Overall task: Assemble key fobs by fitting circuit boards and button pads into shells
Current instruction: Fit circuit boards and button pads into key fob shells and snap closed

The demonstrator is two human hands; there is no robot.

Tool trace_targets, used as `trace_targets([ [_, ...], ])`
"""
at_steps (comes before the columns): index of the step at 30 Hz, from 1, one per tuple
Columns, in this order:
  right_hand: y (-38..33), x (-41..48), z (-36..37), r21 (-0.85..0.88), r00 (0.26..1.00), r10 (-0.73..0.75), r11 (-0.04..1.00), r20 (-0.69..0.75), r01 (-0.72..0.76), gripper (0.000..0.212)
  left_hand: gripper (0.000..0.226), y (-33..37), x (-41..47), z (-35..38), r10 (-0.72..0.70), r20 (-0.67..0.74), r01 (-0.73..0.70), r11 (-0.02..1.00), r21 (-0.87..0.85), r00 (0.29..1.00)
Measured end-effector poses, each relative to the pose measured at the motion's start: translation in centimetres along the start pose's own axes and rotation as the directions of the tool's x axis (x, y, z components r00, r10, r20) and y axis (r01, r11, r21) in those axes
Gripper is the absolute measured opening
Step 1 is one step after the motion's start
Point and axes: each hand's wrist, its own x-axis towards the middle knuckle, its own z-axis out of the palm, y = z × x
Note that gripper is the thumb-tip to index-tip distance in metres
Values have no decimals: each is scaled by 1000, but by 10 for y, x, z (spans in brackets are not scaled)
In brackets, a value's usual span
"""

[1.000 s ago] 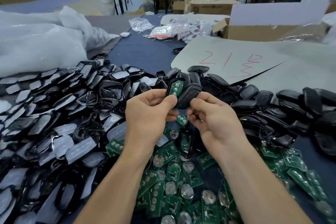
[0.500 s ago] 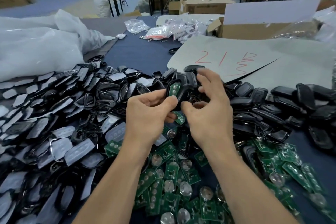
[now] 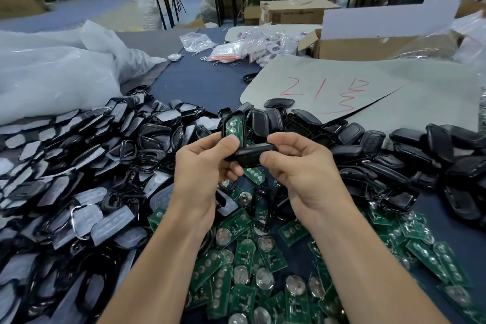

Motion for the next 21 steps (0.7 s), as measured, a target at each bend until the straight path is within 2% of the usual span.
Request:
trace_targets([
  [5, -4, 4, 2, 306, 987, 154, 942, -35, -136, 31, 16, -1, -1, 1, -15, -44, 16, 1000, 10, 999],
  [8, -3, 4, 3, 397, 977, 208, 901, -42, -175, 29, 11, -1, -2, 3, -18, -54, 19, 999, 27, 998],
  [14, -1, 2, 4, 353, 973, 180, 928, -142, -120, 25, 19, 3, -4, 5, -76, 65, 78, 997, -18, 995],
  [21, -3, -1, 7, 358, 975, 183, 925, -124, -128, 26, 15, 1, -3, 7, -76, -34, 74, 996, -40, 997],
])
